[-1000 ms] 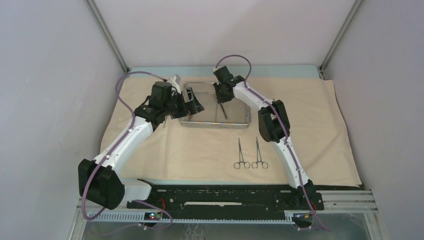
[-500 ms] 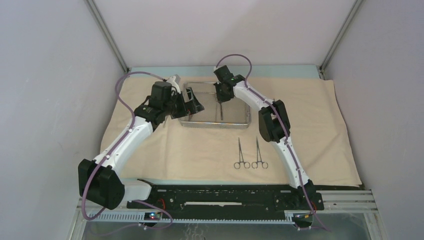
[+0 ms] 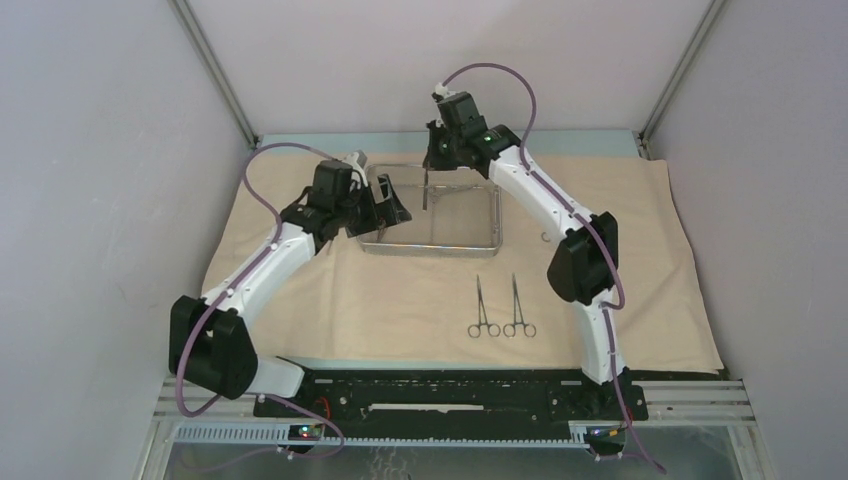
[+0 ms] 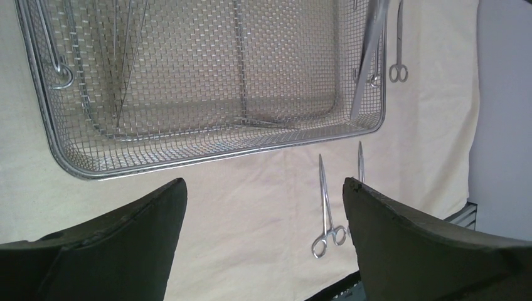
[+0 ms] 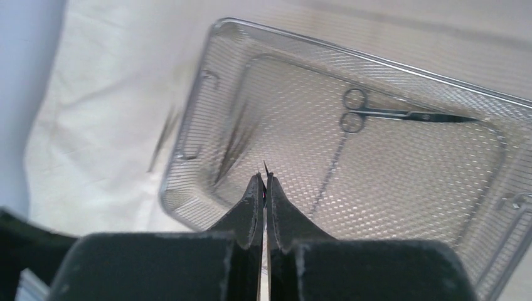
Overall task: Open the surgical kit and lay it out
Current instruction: Pick up the medical item from the container, then place the medical item in the surgical kit.
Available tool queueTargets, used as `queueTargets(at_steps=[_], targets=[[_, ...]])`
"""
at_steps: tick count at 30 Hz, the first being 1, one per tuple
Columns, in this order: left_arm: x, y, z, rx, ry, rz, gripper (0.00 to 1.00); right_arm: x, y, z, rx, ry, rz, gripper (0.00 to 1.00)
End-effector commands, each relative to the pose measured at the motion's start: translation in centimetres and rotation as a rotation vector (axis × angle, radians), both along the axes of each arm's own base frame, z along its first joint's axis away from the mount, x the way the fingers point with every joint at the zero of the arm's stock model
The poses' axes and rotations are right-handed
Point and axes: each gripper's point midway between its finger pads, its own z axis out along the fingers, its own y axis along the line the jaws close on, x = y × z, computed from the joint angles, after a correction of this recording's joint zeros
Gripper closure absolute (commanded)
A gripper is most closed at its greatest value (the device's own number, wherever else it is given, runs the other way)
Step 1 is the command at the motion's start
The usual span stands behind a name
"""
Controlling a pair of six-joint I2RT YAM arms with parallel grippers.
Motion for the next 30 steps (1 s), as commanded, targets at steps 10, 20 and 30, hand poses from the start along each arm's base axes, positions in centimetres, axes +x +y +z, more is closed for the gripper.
queueTargets(at_steps=[10,20,30], targets=[[1.7,-0.6,5.1,-0.064,-0.129,0.002,0.12,-4.9,4.7,6.2,0.187,-0.028,0.1,1.0],[1.5,-1.1,5.3,-0.091,-0.109,-0.013,0.47,-6.8,6.5,7.7,0.299,-0.017,0.148,1.0],[1.3,-1.6,4.2,-0.098,-0.076,-0.034,0.64,-7.8,7.5,7.8,0.337,-0.003,0.178,1.0]])
